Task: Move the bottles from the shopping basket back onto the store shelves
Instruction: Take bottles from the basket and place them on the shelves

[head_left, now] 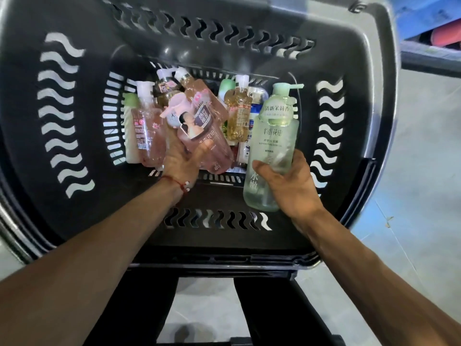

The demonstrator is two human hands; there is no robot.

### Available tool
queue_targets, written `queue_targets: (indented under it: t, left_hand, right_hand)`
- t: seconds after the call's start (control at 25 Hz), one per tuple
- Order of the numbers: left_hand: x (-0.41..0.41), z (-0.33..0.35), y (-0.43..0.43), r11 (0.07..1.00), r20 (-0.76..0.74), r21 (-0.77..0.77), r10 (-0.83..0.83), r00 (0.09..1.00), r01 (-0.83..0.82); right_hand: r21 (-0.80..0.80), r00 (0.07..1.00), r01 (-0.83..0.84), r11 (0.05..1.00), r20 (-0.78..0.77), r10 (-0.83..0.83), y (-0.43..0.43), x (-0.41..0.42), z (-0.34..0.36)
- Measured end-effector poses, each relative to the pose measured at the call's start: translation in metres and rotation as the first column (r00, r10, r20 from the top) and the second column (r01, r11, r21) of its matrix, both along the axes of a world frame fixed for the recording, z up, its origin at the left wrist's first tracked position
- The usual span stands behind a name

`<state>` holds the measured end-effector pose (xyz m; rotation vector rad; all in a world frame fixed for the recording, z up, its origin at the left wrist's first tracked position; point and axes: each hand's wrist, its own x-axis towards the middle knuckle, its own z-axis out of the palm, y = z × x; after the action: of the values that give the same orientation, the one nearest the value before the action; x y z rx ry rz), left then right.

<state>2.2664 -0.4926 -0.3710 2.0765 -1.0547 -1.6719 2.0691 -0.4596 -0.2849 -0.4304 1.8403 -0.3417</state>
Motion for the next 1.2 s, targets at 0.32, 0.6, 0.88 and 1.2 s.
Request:
queue_targets:
  t: [0.32,0.6,0.88,1.2]
  left_hand:
    - [0.006,0.147,-0.018,0.984,-0.252,0.165,0.113,0.961,-0.073]
    - [-0.007,0.343,-0.008,0.951,-0.303,0.223,0.277,0.912,-0.215]
    - [-0.025,0.501,0.018,0.99,-0.458,0.091,0.14,0.878,-0.11]
    - [-0.024,0.591,0.061,0.995,-0.534,0.034,0.097,0.84,-0.093]
  right_hand:
    - [-0.099,0.996,-0.055,0.994,0.06,0.061,0.004,-0.011,0.108]
    - [-0.228,0.987,-0.002,0.974,0.154,0.038,0.019,-0.025,0.281]
    - [-0.263,0.972,0.105,0.959,0.231,-0.043,0.043,-0.041,0.431]
    - [-0.352,0.958,0.203,0.914,0.264,-0.111,0.101,-0.058,0.525]
